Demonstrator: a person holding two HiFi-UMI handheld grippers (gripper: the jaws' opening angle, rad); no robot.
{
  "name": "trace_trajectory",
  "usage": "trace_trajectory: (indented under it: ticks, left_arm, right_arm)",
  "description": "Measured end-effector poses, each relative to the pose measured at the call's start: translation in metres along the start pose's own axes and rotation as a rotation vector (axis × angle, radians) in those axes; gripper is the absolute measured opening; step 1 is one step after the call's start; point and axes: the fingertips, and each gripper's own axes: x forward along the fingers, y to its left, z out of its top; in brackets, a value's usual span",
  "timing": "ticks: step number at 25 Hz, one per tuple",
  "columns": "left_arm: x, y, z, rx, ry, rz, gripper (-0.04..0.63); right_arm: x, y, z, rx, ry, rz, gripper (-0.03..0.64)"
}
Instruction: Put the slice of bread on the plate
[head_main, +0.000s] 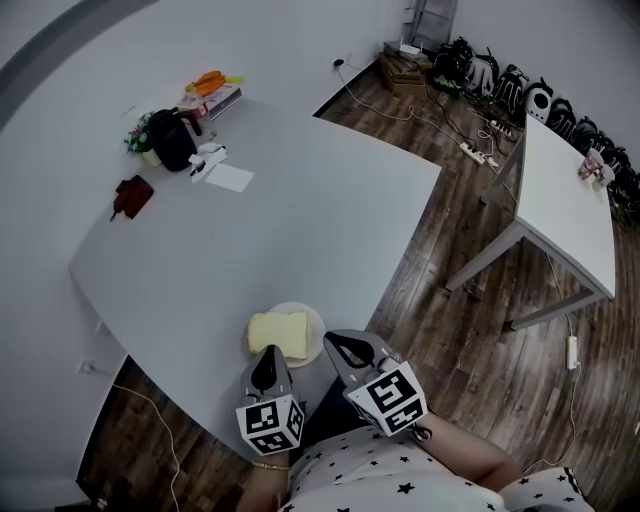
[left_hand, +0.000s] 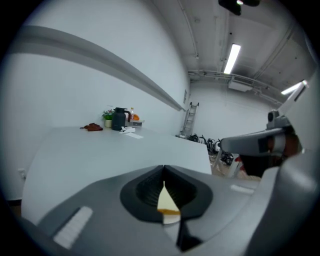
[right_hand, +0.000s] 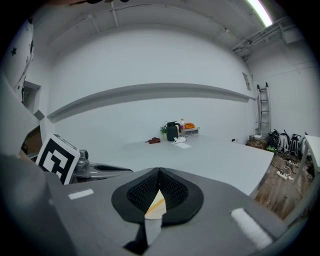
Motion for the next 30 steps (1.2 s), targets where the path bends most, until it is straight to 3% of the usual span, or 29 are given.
trace_trajectory:
  ticks: [4,9,13,30]
  left_arm:
    - [-0.013,-0.021,0.014,0.025,-0.02,-0.037,0.008]
    - [-0.03,-0.027,0.031,0.009,-0.053,-0.028,0.008]
    - [-0.044,-0.023,0.031,0.002,-0.051,0.001,0.008]
    - [-0.057,-0.04,0.045,0.018,-0.077,-0.036,0.008]
  right_arm:
    - [-0.006,0.006,0.0,-0.002,-0.014,0.01,-0.002]
    - [-0.017,0.013,0.002,-0.031,-0.024,0.005,-0.002]
    - [-0.024,0.019,-0.002,-0.045,-0.023,0.009,-0.002]
    - [-0.041,0.021,0.01,-0.05,-0.074,-0.008,-0.002]
